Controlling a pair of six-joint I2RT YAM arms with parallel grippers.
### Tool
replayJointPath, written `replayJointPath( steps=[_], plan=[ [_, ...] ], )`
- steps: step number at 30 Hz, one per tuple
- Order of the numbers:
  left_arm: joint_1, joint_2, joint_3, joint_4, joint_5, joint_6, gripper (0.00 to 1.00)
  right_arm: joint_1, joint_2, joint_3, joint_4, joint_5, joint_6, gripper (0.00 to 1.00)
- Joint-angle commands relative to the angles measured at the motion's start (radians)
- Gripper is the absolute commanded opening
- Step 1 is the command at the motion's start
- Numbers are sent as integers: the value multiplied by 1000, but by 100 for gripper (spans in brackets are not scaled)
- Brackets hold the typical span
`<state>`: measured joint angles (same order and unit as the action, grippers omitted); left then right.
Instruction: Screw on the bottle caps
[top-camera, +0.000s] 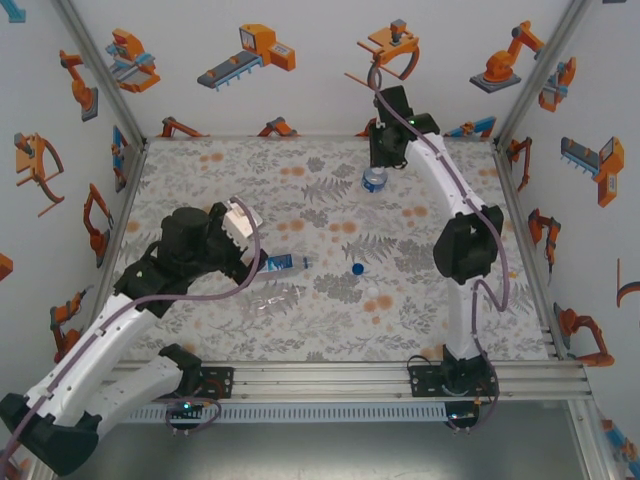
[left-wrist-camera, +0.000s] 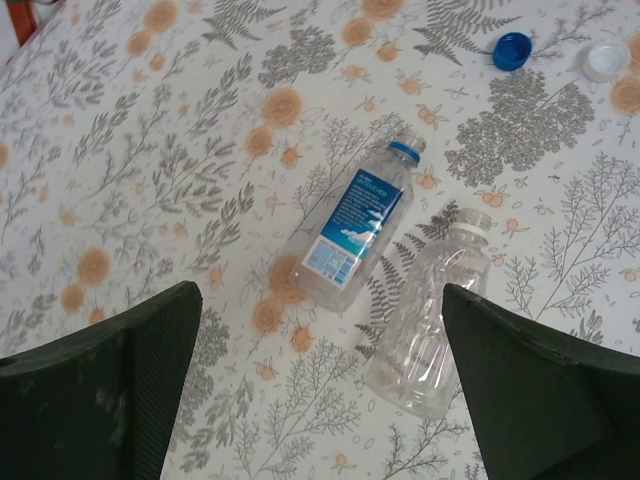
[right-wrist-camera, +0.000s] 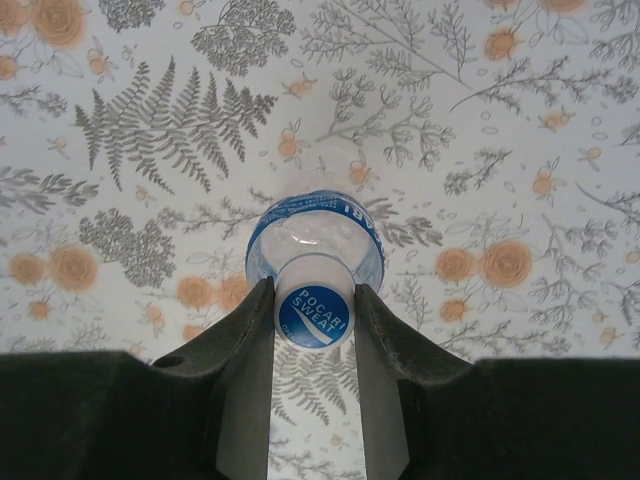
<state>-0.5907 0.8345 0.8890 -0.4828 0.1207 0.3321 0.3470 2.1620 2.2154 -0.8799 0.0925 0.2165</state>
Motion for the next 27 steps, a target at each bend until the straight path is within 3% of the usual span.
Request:
replayJointPath(
  steps=[1, 9, 19, 27],
  plan=[
    [9, -43, -41, 23, -44, -68, 97, -7, 22, 66, -71, 41, -53, 7],
    [12, -40, -52, 18, -31, -54, 97, -9, 45, 16, -45, 34, -47, 19],
    [12, -26, -42, 5, -24, -44, 97, -8, 17, -7, -21, 40, -21, 48],
    [13, 2, -29, -16, 17, -54, 97, -9, -24, 43, -47, 41, -22, 54]
  ],
)
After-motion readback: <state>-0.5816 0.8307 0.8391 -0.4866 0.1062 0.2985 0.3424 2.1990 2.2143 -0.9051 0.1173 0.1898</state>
